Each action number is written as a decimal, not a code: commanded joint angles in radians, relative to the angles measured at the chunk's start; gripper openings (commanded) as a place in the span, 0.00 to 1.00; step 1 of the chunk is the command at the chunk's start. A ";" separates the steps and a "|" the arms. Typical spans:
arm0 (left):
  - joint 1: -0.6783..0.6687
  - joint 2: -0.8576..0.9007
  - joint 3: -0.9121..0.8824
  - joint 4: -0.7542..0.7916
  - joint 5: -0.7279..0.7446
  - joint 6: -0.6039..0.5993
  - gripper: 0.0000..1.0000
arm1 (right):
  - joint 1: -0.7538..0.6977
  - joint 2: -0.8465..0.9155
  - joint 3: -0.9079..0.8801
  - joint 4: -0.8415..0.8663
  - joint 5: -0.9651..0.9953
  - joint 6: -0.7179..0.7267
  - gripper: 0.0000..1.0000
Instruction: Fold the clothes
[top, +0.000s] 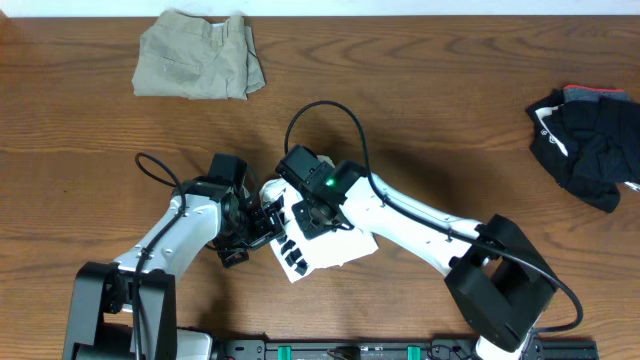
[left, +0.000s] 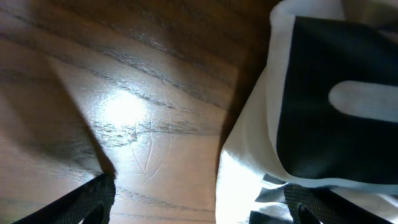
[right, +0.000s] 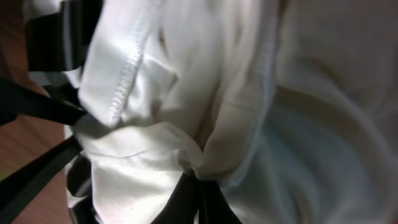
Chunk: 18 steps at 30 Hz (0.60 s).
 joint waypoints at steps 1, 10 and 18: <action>-0.002 0.005 -0.006 -0.003 0.005 -0.008 0.89 | -0.035 0.007 0.053 -0.019 0.052 0.015 0.01; -0.001 0.005 -0.006 -0.003 -0.025 -0.009 0.89 | -0.098 0.007 0.134 -0.123 0.136 -0.023 0.01; -0.001 0.005 -0.006 -0.006 -0.034 -0.009 0.89 | -0.116 0.007 0.135 -0.196 0.161 -0.020 0.02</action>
